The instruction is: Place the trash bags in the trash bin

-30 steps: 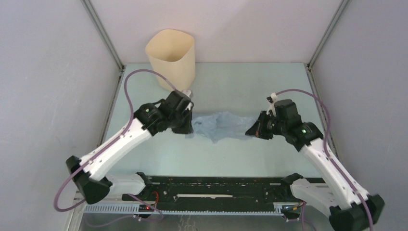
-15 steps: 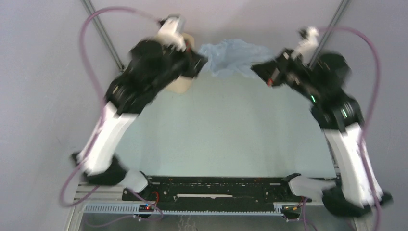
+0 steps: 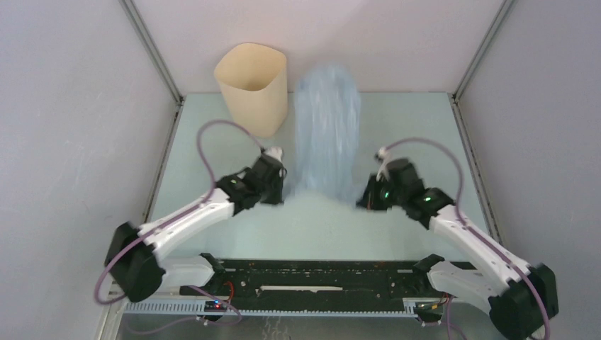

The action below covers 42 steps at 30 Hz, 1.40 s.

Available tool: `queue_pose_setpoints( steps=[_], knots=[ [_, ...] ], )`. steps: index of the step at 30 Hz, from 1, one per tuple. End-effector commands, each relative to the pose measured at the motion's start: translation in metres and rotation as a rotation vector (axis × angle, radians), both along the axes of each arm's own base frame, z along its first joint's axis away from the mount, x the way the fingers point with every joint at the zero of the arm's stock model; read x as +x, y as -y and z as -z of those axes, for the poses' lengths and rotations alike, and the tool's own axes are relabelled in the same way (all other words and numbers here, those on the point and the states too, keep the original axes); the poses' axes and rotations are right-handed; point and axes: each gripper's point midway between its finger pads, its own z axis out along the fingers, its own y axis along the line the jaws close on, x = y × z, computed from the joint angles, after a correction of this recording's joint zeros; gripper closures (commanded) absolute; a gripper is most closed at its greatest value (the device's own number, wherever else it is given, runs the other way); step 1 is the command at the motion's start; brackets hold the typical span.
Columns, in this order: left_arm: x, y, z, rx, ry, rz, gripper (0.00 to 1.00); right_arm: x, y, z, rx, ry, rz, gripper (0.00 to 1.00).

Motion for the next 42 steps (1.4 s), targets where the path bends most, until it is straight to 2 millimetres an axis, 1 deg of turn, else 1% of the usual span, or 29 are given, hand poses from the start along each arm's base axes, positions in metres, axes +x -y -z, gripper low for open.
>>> queue_pose_setpoints(
  steps=[1,2,4,5,8,9,11,13,14,15,16,17,18,19,20,21,22,23,24,25,27,29,33,35,37,39,40,41,42],
  knots=[
    [0.037,0.038,-0.117,-0.278,0.28,-0.004,1.0,0.043,-0.018,-0.098,0.163,0.287,0.031,1.0],
    [0.047,0.043,-0.139,-0.278,0.316,0.011,1.0,0.054,-0.017,-0.114,0.156,0.315,0.03,1.0],
    [0.07,0.055,-0.203,-0.297,0.406,0.047,1.0,0.078,-0.012,-0.157,0.145,0.367,0.035,1.0],
    [0.085,0.065,-0.251,-0.328,0.475,0.056,1.0,0.093,-0.012,-0.204,0.171,0.44,0.034,1.0],
    [0.096,0.073,-0.377,-0.452,0.66,0.071,1.0,0.11,-0.002,-0.308,0.186,0.591,0.055,1.0],
    [0.091,0.07,-0.418,-0.516,0.727,0.066,1.0,0.108,0.002,-0.343,0.185,0.661,0.064,1.0],
    [0.076,0.06,-0.481,-0.647,0.829,0.042,1.0,0.094,0.008,-0.407,0.195,0.798,0.082,1.0],
    [0.057,0.05,-0.514,-0.734,0.903,0.042,1.0,0.072,0.008,-0.448,0.237,0.909,0.076,1.0],
    [0.053,0.049,-0.518,-0.751,0.941,0.049,1.0,0.062,0.003,-0.461,0.281,0.96,0.057,1.0],
    [0.048,0.045,-0.512,-0.743,0.968,0.053,1.0,0.055,0.002,-0.461,0.311,0.986,0.054,1.0],
    [0.051,0.046,-0.486,-0.709,0.971,0.054,1.0,0.056,-0.001,-0.444,0.327,0.986,0.054,1.0],
    [0.059,0.047,-0.443,-0.654,0.942,0.034,1.0,0.061,-0.004,-0.416,0.327,0.969,0.062,1.0],
    [0.069,0.042,-0.384,-0.569,0.881,-0.024,1.0,0.071,-0.008,-0.361,0.29,0.898,0.073,1.0],
    [0.079,0.038,-0.302,-0.461,0.761,-0.077,1.0,0.081,-0.013,-0.292,0.24,0.78,0.082,1.0],
    [0.08,0.035,-0.22,-0.377,0.589,-0.109,1.0,0.081,-0.018,-0.216,0.202,0.6,0.073,1.0],
    [0.07,0.028,-0.132,-0.289,0.342,-0.128,1.0,0.068,-0.019,-0.128,0.166,0.354,0.057,1.0],
    [0.049,0.025,-0.08,-0.257,0.167,-0.098,1.0,0.054,-0.03,-0.098,0.211,0.22,0.011,1.0],
    [0.029,0.024,-0.042,-0.207,0.053,-0.062,1.0,0.037,-0.031,-0.065,0.181,0.124,-0.015,1.0],
    [0.015,0.019,-0.026,-0.157,0.024,-0.057,1.0,0.026,-0.031,-0.052,0.12,0.116,-0.026,1.0],
    [0.008,0.021,-0.028,-0.162,0.049,-0.038,1.0,0.025,-0.03,-0.058,0.089,0.175,-0.027,1.0],
    [0.013,0.037,-0.055,-0.277,0.154,-0.004,1.0,0.036,-0.028,-0.091,0.112,0.31,0.008,1.0],
    [0.036,0.041,-0.094,-0.338,0.277,-0.034,1.0,0.059,-0.017,-0.128,0.134,0.416,0.066,1.0],
    [0.095,0.051,-0.209,-0.427,0.42,-0.039,1.0,0.116,0.004,-0.197,0.156,0.467,0.117,1.0],
    [0.116,0.054,-0.295,-0.497,0.522,-0.031,1.0,0.138,0.016,-0.259,0.169,0.536,0.138,1.0],
    [0.115,0.051,-0.393,-0.585,0.687,-0.015,1.0,0.136,0.023,-0.337,0.165,0.663,0.137,1.0],
    [0.093,0.04,-0.486,-0.717,0.879,0.0,1.0,0.115,0.025,-0.418,0.191,0.848,0.124,1.0],
    [0.077,0.034,-0.519,-0.756,0.971,0.017,1.0,0.101,0.025,-0.449,0.21,0.934,0.12,1.0],
    [0.062,0.031,-0.538,-0.771,1.048,0.041,1.0,0.085,0.025,-0.473,0.237,1.016,0.11,1.0],
    [0.054,0.032,-0.538,-0.757,1.092,0.061,1.0,0.078,0.019,-0.473,0.253,1.044,0.09,1.0]
  ],
)
